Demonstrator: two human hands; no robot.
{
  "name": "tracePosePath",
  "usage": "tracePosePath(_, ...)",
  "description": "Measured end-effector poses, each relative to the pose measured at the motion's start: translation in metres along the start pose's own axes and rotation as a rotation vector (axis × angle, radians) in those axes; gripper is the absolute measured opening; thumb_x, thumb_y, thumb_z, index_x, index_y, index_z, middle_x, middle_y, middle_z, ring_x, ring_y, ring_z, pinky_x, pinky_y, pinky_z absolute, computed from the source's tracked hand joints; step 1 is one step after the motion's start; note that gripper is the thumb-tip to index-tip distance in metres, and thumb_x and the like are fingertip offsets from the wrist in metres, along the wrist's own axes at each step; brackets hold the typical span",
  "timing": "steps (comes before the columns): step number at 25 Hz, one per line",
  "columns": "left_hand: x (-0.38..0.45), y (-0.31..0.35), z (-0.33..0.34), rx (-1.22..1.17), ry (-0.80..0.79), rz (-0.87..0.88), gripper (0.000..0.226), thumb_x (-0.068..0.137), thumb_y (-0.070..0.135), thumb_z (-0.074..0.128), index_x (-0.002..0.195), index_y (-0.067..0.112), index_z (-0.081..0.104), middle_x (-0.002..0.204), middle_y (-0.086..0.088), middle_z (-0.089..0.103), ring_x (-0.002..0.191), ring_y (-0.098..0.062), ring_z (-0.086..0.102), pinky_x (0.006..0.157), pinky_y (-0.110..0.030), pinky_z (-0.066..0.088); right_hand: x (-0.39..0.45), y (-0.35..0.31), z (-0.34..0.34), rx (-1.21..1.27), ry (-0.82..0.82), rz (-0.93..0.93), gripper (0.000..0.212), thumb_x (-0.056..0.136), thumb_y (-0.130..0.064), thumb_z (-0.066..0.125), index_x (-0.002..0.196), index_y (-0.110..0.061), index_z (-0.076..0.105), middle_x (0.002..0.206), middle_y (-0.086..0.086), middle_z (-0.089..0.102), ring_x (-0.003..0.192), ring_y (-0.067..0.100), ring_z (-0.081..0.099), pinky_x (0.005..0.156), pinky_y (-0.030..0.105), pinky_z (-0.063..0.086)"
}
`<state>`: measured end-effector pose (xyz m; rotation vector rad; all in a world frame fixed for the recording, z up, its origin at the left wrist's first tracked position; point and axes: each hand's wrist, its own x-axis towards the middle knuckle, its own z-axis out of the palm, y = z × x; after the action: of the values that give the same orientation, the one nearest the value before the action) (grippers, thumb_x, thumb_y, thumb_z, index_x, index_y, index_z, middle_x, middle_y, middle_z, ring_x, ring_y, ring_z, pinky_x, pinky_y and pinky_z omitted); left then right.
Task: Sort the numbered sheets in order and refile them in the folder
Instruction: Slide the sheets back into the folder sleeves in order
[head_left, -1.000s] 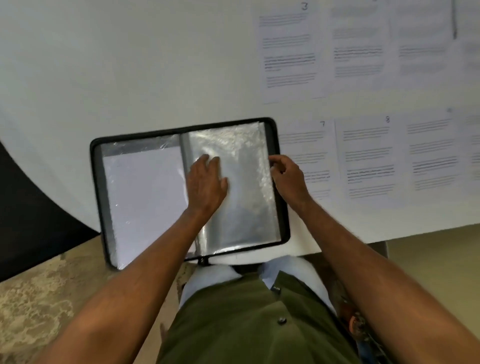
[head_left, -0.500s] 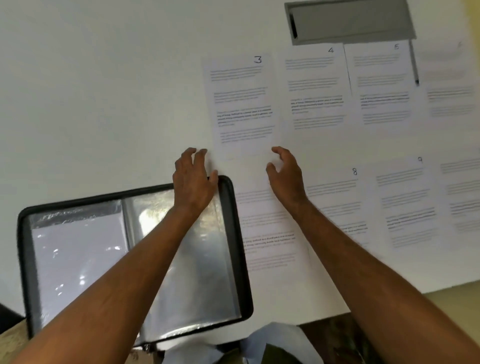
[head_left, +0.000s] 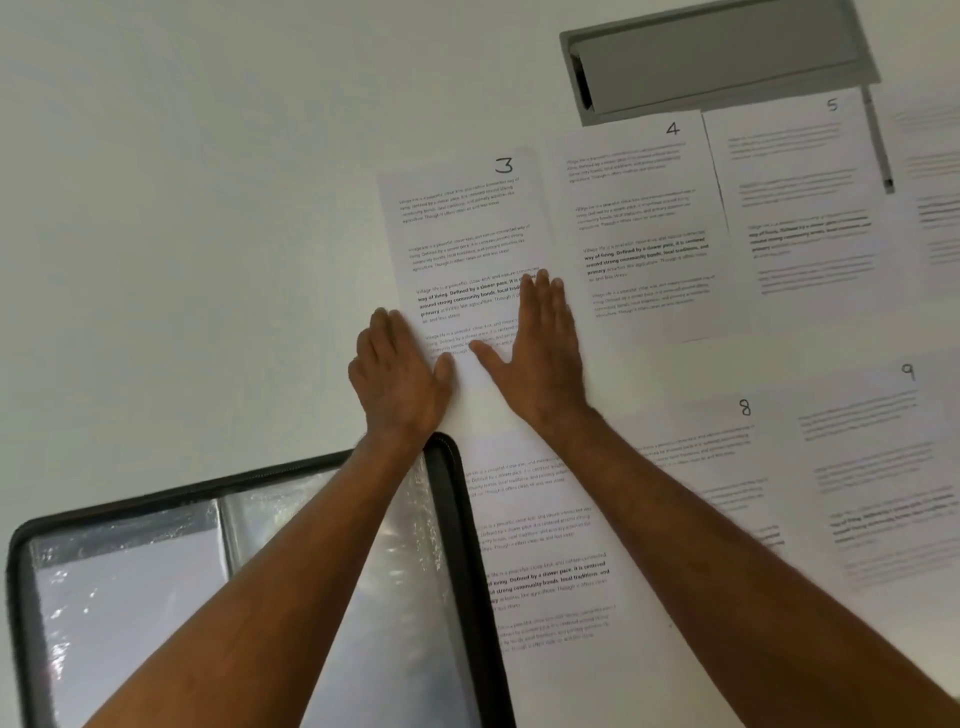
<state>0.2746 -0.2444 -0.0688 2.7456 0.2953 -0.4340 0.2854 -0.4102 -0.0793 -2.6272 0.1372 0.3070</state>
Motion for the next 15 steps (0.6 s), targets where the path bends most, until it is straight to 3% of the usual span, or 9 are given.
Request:
tracePosePath(7,-0.002,-0.001,0.011,0.087,-0.022,0.021,0.085,0.101,0.061,0.038,0.159,0.005,0.014,0.168,-0.017,0.01,0.151,-0.037,0.016,0.118,-0.057,0.023,-0.003,0.002,0.019,-0.056,-0.008,0.015,0.097,0.1,-0.066,0.04,0.163,-0.003,0.001,0.171,0.017,-0.002,0.159,0.029,-0.006,0.129,0.045,0.003)
tracePosePath(12,-0.005,0.001,0.007,0.09,-0.063,0.034,0.081,0.1,0.065,0.033,0.159,0.012,0.019,0.168,-0.015,0.011,0.151,-0.039,0.016,0.117,-0.061,0.025,-0.002,0.004,0.016,0.004,-0.009,-0.018,0.088,0.103,-0.059,0.039,0.163,-0.006,0.004,0.172,0.014,0.002,0.159,0.027,-0.003,0.13,0.044,0.005)
tracePosePath(15,-0.012,0.011,0.003,-0.089,-0.078,0.05,0.07,0.101,0.064,0.036,0.158,0.026,0.025,0.169,-0.01,0.013,0.154,-0.032,0.013,0.121,-0.057,0.016,-0.001,0.005,0.014,0.055,-0.017,-0.018,0.084,0.104,-0.057,0.037,0.163,-0.007,0.005,0.172,0.012,0.003,0.159,0.025,-0.003,0.129,0.04,0.002)
